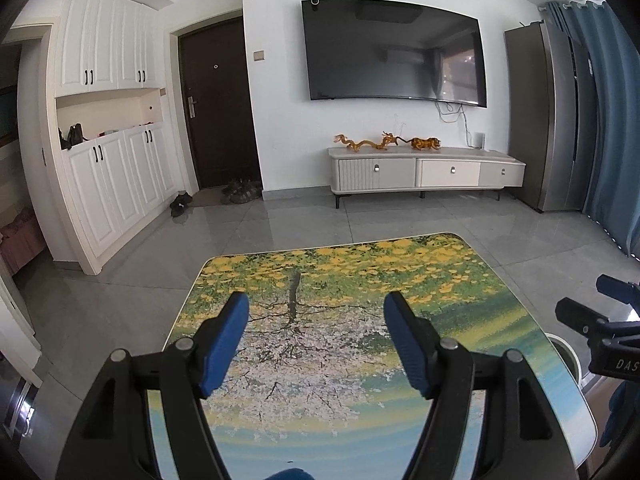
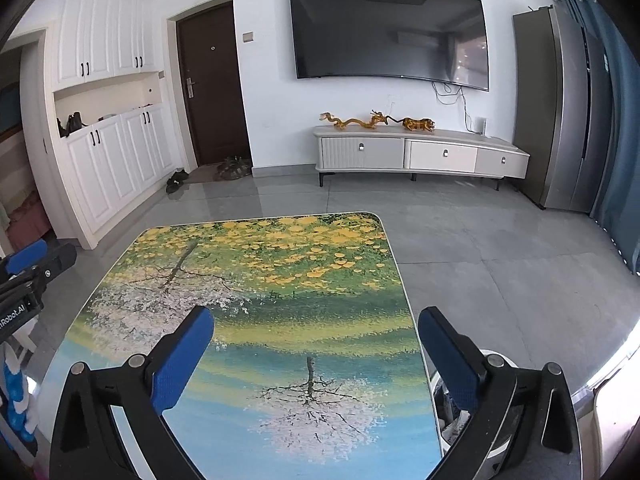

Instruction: Collect trash

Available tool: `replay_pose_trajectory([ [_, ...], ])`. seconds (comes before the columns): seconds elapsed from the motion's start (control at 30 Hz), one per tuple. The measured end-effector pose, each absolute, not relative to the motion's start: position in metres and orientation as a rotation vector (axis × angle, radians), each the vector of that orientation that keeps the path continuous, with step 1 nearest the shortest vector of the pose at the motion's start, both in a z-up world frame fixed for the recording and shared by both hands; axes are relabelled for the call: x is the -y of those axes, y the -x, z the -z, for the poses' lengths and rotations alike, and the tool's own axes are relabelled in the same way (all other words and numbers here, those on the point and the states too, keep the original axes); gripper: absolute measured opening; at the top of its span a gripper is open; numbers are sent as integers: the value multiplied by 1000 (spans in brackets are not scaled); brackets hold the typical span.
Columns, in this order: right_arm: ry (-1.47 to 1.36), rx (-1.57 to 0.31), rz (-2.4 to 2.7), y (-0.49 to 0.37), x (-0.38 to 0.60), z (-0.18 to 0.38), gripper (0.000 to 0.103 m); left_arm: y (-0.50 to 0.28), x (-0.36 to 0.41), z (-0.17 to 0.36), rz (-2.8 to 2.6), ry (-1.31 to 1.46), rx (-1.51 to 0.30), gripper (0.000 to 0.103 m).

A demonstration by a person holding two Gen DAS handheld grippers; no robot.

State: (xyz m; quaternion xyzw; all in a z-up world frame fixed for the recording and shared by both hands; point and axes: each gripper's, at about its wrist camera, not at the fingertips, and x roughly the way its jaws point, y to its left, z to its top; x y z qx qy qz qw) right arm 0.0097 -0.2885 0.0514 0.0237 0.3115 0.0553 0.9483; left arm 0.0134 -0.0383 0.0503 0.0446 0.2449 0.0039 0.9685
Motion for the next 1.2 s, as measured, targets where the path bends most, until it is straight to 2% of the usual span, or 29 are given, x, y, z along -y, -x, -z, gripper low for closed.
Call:
replay_pose_trajectory([
  [1.2,7,-677,-103,-14,270,-40,103,-14,9,-29,-2,-12,-578,69],
])
